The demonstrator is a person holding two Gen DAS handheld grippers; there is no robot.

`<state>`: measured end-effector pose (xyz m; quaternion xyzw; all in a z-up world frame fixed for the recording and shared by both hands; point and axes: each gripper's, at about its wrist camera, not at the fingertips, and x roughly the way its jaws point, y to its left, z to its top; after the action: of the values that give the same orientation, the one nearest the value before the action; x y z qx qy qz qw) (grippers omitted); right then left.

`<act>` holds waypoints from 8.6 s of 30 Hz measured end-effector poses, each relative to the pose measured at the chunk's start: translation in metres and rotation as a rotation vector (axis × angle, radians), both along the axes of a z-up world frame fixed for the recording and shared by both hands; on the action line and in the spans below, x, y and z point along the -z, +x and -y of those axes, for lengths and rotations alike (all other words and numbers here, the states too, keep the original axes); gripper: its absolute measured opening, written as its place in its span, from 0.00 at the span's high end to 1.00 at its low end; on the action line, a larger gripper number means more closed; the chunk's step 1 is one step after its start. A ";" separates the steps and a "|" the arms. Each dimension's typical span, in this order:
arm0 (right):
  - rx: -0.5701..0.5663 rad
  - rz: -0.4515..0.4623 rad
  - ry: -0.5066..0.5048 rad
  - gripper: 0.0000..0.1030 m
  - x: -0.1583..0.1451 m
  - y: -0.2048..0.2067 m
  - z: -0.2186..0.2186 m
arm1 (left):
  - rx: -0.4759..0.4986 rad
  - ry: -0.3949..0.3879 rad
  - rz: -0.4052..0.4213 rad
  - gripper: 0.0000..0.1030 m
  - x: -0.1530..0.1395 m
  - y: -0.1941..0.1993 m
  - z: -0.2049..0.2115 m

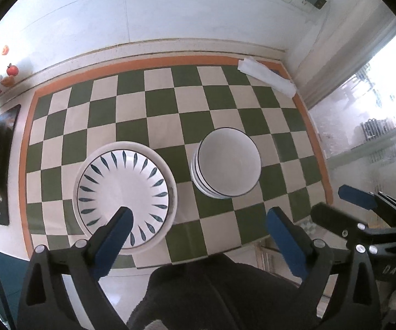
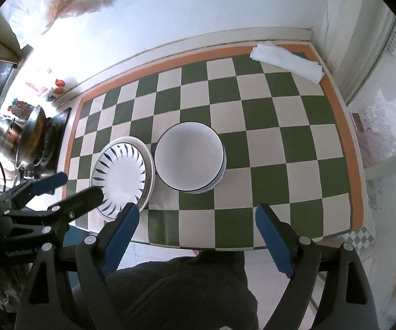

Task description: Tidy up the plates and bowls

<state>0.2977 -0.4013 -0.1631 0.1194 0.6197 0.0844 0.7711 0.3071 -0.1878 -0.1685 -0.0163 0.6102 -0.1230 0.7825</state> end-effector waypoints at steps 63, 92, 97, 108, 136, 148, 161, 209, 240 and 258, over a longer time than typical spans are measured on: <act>0.131 -0.264 0.588 0.50 0.257 0.094 0.019 | 0.065 -0.204 -0.481 0.34 0.203 0.141 0.047; -0.025 -0.269 0.593 0.52 0.196 0.126 -0.127 | -0.061 -0.196 -0.410 0.34 0.135 0.120 -0.092; -0.051 -0.293 0.578 0.52 0.202 0.120 -0.156 | -0.096 -0.214 -0.430 0.34 0.145 0.113 -0.125; -0.088 -0.345 0.524 0.52 0.222 0.116 -0.192 | -0.154 -0.251 -0.475 0.34 0.173 0.108 -0.152; -0.112 -0.341 0.430 0.52 0.216 0.117 -0.204 | -0.167 -0.226 -0.434 0.34 0.166 0.108 -0.166; -0.165 -0.199 0.221 0.52 0.157 0.095 -0.202 | -0.161 -0.059 -0.256 0.28 0.123 0.085 -0.175; -0.084 -0.018 0.048 0.10 0.088 0.049 -0.193 | -0.194 0.055 0.024 0.02 0.062 0.042 -0.191; 0.040 0.562 -0.085 0.06 -0.180 -0.310 -0.173 | -0.270 0.155 0.573 0.02 -0.154 -0.299 -0.179; 0.061 0.566 -0.118 0.06 -0.183 -0.362 -0.173 | -0.261 0.160 0.607 0.02 -0.159 -0.345 -0.181; 0.068 0.548 -0.117 0.06 -0.175 -0.363 -0.162 | -0.261 0.152 0.587 0.02 -0.149 -0.359 -0.172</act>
<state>-0.0657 -0.2393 0.0116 0.0680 0.3875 0.0516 0.9179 -0.0517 -0.0160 -0.0195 0.0000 0.3589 0.0248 0.9331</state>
